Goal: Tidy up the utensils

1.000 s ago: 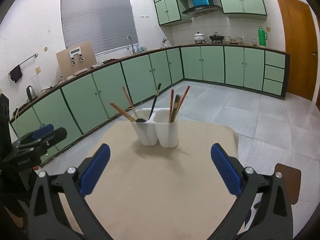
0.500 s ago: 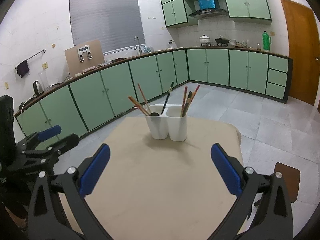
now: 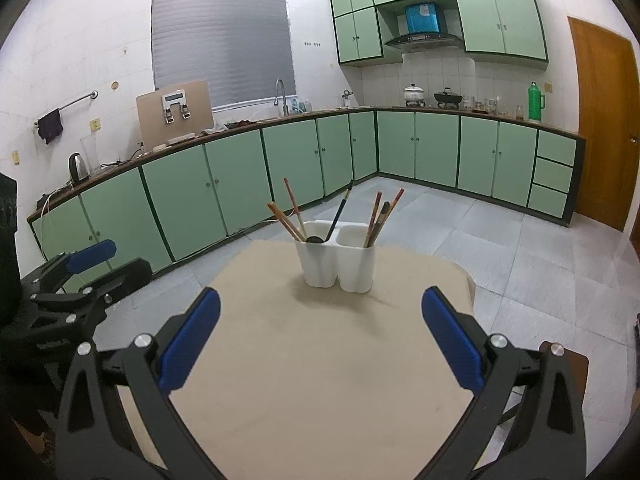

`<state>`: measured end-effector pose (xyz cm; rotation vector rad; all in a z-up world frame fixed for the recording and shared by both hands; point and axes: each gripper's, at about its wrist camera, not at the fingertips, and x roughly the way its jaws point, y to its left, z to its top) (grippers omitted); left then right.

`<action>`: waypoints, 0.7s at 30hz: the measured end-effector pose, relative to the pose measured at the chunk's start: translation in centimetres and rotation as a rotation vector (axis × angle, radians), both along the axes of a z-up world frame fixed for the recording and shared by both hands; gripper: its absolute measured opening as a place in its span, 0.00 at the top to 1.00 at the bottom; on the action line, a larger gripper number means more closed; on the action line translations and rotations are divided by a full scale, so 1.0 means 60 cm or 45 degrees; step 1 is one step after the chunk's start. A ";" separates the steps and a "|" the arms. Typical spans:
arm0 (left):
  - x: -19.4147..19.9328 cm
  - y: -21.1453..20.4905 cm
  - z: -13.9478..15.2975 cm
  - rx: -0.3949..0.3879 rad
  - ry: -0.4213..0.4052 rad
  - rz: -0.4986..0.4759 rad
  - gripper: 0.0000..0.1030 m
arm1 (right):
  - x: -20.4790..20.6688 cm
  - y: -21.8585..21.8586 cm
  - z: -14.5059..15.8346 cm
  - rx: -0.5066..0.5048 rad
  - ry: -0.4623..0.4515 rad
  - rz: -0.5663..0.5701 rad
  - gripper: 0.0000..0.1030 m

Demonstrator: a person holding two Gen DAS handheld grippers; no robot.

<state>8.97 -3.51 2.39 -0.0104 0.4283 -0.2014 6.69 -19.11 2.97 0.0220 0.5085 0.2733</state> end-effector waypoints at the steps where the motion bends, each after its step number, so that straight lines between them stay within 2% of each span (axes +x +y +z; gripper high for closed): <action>1: 0.000 0.000 0.000 0.000 -0.002 0.000 0.06 | -0.001 0.000 0.001 -0.001 -0.003 -0.001 0.05; 21: -0.006 0.001 0.007 0.005 -0.024 0.003 0.06 | 0.000 0.003 0.010 -0.008 -0.014 -0.003 0.05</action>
